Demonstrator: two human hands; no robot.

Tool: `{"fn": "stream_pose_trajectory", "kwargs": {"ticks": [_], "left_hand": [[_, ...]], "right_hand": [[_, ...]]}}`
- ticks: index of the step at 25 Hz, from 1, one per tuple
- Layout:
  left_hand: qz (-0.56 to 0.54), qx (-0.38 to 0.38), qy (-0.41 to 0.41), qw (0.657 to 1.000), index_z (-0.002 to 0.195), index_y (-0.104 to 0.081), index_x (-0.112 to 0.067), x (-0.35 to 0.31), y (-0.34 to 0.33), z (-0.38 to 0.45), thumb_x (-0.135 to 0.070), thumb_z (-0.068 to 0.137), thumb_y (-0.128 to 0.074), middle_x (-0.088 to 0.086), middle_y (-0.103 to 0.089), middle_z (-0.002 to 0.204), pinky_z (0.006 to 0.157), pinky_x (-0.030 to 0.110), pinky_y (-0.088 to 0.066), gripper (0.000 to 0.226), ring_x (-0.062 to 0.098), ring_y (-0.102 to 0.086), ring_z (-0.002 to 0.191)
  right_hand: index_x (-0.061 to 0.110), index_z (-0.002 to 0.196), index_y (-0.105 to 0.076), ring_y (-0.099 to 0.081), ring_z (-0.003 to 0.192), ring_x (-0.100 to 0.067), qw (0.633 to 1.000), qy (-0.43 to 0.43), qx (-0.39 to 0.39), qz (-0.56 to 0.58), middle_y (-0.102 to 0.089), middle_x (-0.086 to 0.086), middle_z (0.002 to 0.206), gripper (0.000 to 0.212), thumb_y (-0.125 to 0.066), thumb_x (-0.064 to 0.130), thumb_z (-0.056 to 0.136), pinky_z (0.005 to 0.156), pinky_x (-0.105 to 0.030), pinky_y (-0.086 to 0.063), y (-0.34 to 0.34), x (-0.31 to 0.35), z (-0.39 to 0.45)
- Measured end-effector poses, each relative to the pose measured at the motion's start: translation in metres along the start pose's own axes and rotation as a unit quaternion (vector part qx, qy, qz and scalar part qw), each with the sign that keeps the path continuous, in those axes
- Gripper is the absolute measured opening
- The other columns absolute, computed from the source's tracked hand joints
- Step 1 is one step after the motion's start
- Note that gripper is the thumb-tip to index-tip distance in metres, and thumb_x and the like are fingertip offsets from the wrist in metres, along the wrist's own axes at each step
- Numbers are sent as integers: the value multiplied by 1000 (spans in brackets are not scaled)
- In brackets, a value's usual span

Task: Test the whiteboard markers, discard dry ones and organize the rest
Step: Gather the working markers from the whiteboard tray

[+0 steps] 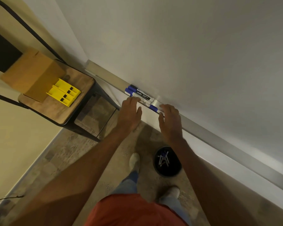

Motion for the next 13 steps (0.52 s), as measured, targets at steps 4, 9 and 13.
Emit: {"fn": "stream_pose_trajectory", "kwargs": {"ticks": [4, 9, 13], "left_hand": [[108, 11, -79, 991, 144, -49, -11, 10, 0, 40, -23, 96, -67, 12, -49, 150, 114, 45, -40, 53, 32, -43, 139], [186, 10, -161, 969, 137, -57, -13, 27, -13, 68, -25, 84, -80, 16, -54, 144, 109, 52, -42, 58, 37, -49, 134], [237, 3, -227, 944, 132, -61, -17, 28, -23, 74, -40, 82, -82, 15, -58, 137, 108, 56, -44, 60, 36, -53, 130]], "right_hand": [[18, 127, -59, -58, 114, -24, 994, -34, 28, -102, -63, -5, 124, 27, -61, 19, 100, 91, -38, -54, -33, -19, 7], [15, 121, -66, -57, 100, -27, 990, -34, 42, -133, -64, -9, 112, 24, -65, 17, 98, 86, -39, -50, -36, -26, 10], [13, 118, -66, -56, 97, -26, 989, -34, 64, -128, -62, -10, 110, 24, -67, 9, 95, 85, -38, -50, -38, -30, 11]]}}
Point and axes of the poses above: each hand's wrist, its own z-axis towards the middle knuckle, its own y-axis out of the back of the hand, x = y × z, the point moved 7 cm from there along z, towards the middle knuckle
